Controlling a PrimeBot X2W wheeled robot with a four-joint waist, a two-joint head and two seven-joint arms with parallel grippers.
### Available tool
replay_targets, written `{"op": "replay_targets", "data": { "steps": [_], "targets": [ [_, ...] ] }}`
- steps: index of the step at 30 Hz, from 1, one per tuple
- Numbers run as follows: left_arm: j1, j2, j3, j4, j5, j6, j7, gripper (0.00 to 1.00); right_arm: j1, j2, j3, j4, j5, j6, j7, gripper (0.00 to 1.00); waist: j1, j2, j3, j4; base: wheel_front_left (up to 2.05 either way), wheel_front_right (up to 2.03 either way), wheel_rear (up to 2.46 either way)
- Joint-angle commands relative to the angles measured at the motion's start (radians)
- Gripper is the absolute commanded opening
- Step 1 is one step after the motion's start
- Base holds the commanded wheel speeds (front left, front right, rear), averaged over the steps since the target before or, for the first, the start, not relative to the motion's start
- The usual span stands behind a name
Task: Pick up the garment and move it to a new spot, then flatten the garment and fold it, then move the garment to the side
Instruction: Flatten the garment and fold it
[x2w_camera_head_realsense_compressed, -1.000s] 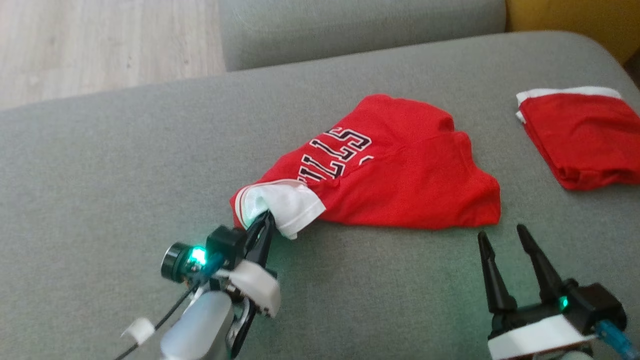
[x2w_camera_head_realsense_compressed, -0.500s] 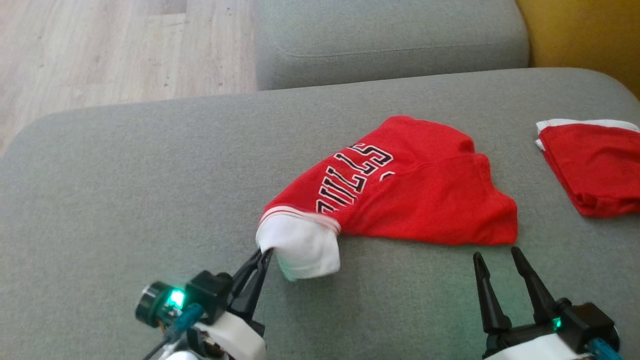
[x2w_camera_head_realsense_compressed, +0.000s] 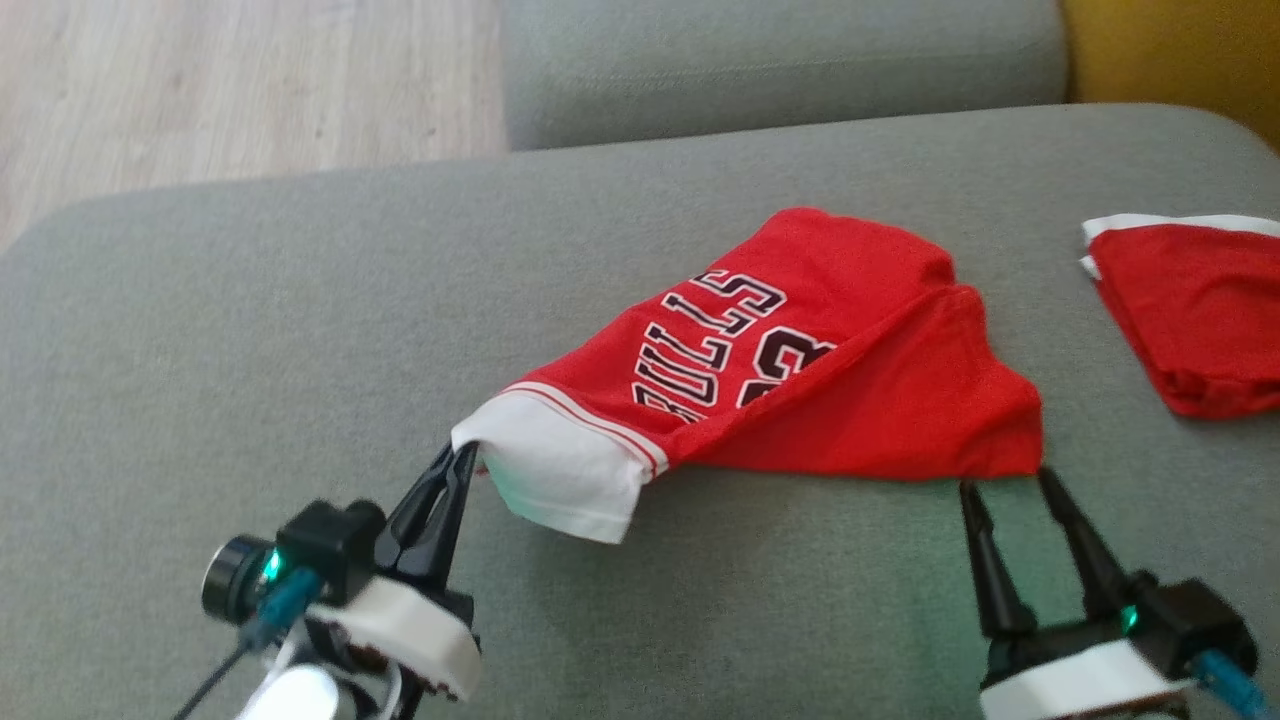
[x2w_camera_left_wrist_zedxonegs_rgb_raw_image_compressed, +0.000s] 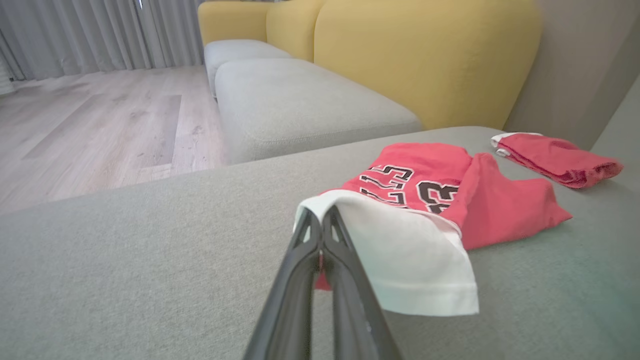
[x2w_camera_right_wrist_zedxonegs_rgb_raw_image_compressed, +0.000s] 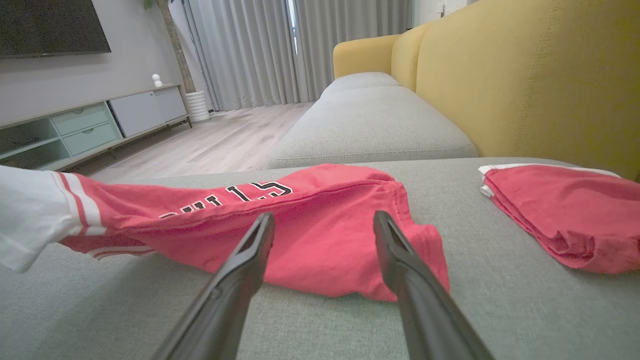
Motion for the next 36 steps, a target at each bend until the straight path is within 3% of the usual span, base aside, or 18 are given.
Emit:
{"op": "replay_targets", "data": {
  "steps": [1, 5, 12, 14, 19, 25, 30, 36],
  "targets": [
    [-0.103, 0.000, 0.048, 0.030, -0.014, -0.024, -0.015, 0.00, -0.065, -0.034, 0.013, -0.029, -0.003, -0.001, -0.004, 1.00, 0.0000, 0.0000, 0.024, 0.013, 0.00, 0.00, 0.00],
    [-0.181, -0.051, 0.016, 0.124, -0.005, -0.059, -0.035, 0.00, -0.081, -0.047, 0.013, -0.029, -0.003, -0.001, -0.004, 1.00, 0.0000, 0.0000, 0.048, 0.019, 0.00, 0.00, 0.00],
    [-0.401, -0.266, -0.084, 0.386, 0.050, -0.115, -0.143, 0.00, -0.116, -0.056, 0.055, -0.021, 0.000, -0.001, -0.004, 1.00, 0.0000, 0.0000, 0.106, -0.017, 0.00, 0.00, 0.00],
    [-0.452, -0.313, -0.108, 0.462, 0.060, -0.134, -0.196, 1.00, -0.121, -0.058, 0.060, -0.018, 0.002, -0.001, -0.004, 1.00, 0.0000, 0.0000, 0.118, -0.032, 0.00, 0.00, 0.00],
    [-0.505, -0.354, -0.162, 0.558, 0.075, -0.139, -0.288, 1.00, -0.119, -0.058, 0.045, -0.014, 0.004, -0.001, -0.004, 1.00, 0.0000, 0.0000, 0.130, -0.059, 0.00, 0.00, 0.00],
    [-0.415, -0.358, -0.190, 0.500, 0.069, -0.094, -0.316, 1.00, -0.093, -0.047, 0.018, -0.016, 0.000, -0.001, -0.004, 1.00, 0.0000, 0.0000, 0.122, -0.039, 0.00, 0.00, 0.00],
    [-0.351, -0.312, -0.187, 0.452, 0.078, -0.048, -0.304, 1.00, -0.083, -0.033, 0.023, -0.013, -0.003, -0.001, -0.004, 1.00, 0.0000, 0.0000, 0.100, -0.018, 0.00, 0.00, 0.00],
    [-0.480, -0.258, -0.270, 0.483, 0.256, 0.000, -0.234, 1.00, -0.095, -0.036, 0.046, -0.008, -0.001, -0.001, -0.004, 1.00, 0.0000, 0.0000, 0.096, -0.027, 0.00, 0.00, 0.00]
  ]
}}
